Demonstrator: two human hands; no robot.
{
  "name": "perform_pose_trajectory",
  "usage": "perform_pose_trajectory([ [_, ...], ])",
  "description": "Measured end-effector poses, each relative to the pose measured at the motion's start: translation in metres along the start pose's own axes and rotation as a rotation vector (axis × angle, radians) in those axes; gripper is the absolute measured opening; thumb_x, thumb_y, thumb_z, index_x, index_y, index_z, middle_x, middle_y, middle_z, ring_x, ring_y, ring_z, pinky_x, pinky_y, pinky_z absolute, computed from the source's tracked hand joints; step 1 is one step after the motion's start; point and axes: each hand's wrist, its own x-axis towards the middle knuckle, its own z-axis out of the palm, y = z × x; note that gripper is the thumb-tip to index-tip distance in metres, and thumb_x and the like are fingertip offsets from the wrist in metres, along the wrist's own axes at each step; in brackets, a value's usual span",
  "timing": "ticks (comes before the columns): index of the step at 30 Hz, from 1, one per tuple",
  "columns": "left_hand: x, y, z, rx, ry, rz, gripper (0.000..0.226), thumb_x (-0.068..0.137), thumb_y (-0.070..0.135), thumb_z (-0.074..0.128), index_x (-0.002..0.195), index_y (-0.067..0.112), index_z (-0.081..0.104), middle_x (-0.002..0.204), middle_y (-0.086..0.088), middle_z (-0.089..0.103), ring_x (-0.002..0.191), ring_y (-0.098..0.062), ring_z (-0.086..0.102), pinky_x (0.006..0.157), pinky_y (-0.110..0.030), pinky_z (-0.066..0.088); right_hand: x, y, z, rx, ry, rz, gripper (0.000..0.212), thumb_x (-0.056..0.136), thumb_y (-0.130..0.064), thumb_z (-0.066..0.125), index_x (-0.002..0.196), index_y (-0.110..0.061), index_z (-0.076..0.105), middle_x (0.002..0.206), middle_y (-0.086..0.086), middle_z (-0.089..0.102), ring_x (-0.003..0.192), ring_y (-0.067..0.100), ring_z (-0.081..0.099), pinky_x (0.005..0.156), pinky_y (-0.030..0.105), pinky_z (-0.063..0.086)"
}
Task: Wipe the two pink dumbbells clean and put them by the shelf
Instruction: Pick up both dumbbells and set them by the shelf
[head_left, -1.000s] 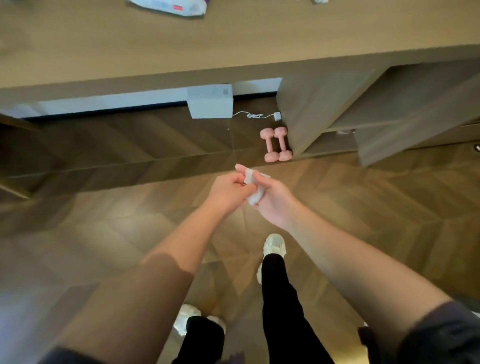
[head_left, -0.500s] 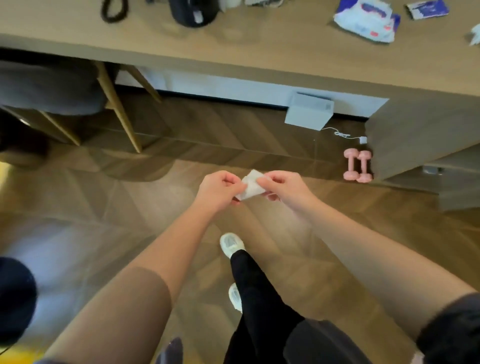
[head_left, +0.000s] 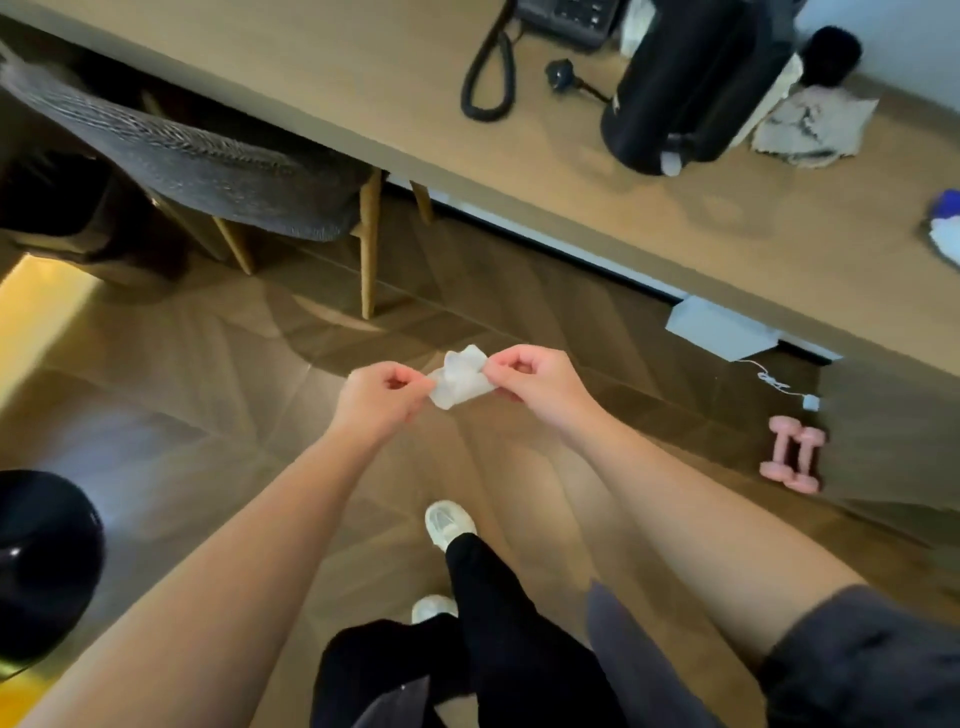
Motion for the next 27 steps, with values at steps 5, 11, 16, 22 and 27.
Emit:
perform_pose_trajectory([
  [5,0.041,0.008,-0.08,-0.073,0.032,-0.019,0.009,0.088,0.016,0.072,0.08,0.016,0.068,0.082,-0.004,0.07,0.08,-0.018,0.067,0.074,-0.033,0.056,0.048,-0.054,0.069,-0.052,-0.034,0.024,0.004,0.09,-0.016,0.07,0.087,-0.018,0.072,0.083,-0.002,0.07,0.072,0.005,0.063,0.067,0.015,0.048],
  [11,0.106,0.001,-0.199,-0.104,0.017,-0.008,0.004,0.092,0.013,0.068,0.087,0.014,0.066,0.086,-0.005,0.069,0.078,-0.016,0.064,0.067,-0.028,0.052,0.099,-0.111,0.177,-0.076,-0.009,0.046,0.007,0.091,-0.012,0.068,0.095,-0.009,0.073,0.078,-0.003,0.068,0.062,-0.001,0.06,0.061,0.011,0.048],
  [16,0.153,-0.013,-0.318,-0.094,-0.02,-0.002,0.012,0.09,0.009,0.069,0.08,0.015,0.065,0.077,-0.004,0.067,0.068,-0.016,0.061,0.065,-0.027,0.051,0.132,-0.158,0.289,0.028,0.032,0.139,0.006,0.091,-0.011,0.068,0.086,-0.014,0.07,0.072,0.0,0.068,0.055,0.0,0.058,0.056,0.012,0.046],
  [22,0.208,-0.025,-0.435,-0.138,0.027,-0.037,0.012,0.09,0.007,0.068,0.08,0.013,0.065,0.075,-0.005,0.064,0.065,-0.015,0.058,0.062,-0.023,0.049,0.187,-0.211,0.403,0.087,0.017,0.167,0.005,0.091,-0.011,0.068,0.088,-0.013,0.07,0.072,0.0,0.068,0.06,0.004,0.059,0.056,0.012,0.045],
  [27,0.269,-0.033,-0.521,-0.117,0.084,-0.046,0.009,0.093,0.015,0.067,0.099,0.008,0.07,0.088,-0.007,0.069,0.075,-0.015,0.062,0.072,-0.027,0.054,0.258,-0.246,0.485,0.062,-0.032,0.198,0.006,0.092,-0.017,0.067,0.096,-0.013,0.07,0.079,0.002,0.07,0.064,0.005,0.06,0.064,0.017,0.047],
])
